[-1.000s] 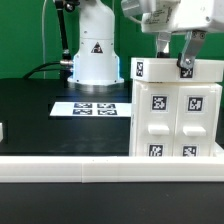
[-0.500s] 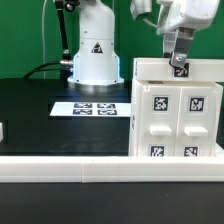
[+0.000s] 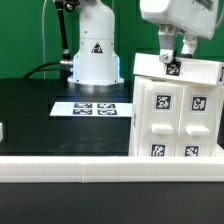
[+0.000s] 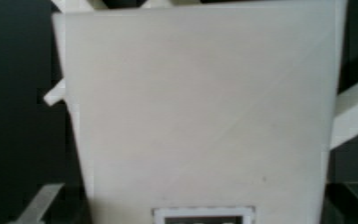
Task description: Assemble cabinet
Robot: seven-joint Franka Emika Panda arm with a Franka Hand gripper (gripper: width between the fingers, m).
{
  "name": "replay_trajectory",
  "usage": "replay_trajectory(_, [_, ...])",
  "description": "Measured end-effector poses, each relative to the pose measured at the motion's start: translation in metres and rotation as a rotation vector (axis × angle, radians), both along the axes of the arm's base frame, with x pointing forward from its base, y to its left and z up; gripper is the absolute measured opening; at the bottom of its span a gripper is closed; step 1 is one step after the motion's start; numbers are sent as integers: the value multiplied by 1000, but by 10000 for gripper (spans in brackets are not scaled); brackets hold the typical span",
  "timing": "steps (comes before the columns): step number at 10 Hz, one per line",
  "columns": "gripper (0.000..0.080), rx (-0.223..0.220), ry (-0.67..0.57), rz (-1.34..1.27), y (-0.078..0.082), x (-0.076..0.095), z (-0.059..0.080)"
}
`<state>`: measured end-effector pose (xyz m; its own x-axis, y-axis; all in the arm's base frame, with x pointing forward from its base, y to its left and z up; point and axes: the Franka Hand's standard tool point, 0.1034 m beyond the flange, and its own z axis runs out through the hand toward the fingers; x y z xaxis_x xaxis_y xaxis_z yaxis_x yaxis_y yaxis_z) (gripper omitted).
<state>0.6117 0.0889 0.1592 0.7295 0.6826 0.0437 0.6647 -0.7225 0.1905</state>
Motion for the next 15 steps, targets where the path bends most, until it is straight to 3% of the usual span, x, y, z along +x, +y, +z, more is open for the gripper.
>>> replay_trajectory(7, [557,82,-39,-427,0,-1,-2])
replay_trajectory(13, [557,277,-117,-1041,-2,-2,-4])
replay_trajectory(15, [557,287,-118,-1136,-3,-4,-3])
